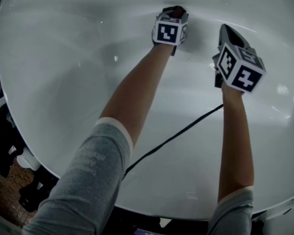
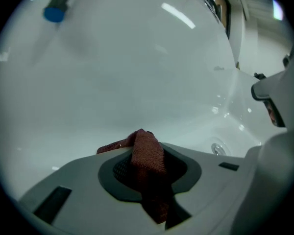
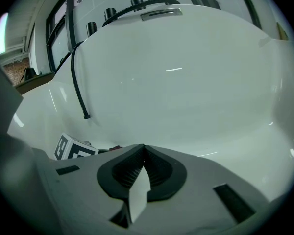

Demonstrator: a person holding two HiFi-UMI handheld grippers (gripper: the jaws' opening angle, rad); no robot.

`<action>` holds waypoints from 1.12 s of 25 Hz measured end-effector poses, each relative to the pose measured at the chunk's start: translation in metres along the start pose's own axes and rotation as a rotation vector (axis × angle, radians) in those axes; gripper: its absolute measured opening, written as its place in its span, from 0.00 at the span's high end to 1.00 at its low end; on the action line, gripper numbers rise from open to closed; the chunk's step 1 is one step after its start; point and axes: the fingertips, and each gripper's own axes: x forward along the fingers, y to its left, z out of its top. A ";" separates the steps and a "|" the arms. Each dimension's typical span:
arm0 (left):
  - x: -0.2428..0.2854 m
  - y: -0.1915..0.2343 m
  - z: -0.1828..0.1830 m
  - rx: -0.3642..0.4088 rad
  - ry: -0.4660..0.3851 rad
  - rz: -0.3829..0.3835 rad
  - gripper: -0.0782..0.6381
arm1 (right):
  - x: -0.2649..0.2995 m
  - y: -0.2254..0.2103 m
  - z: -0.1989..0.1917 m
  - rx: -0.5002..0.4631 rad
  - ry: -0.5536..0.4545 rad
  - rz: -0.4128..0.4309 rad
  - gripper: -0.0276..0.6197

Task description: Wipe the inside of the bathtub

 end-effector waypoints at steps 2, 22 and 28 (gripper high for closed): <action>-0.011 0.025 0.004 -0.031 -0.062 0.044 0.76 | -0.001 -0.002 -0.001 0.006 0.002 0.001 0.95; -0.027 -0.027 -0.054 -0.064 0.013 0.071 0.76 | -0.009 -0.016 -0.010 0.019 0.008 -0.025 0.95; -0.009 -0.015 -0.021 -0.023 0.000 0.079 0.76 | -0.006 -0.015 -0.009 0.011 0.000 -0.020 0.95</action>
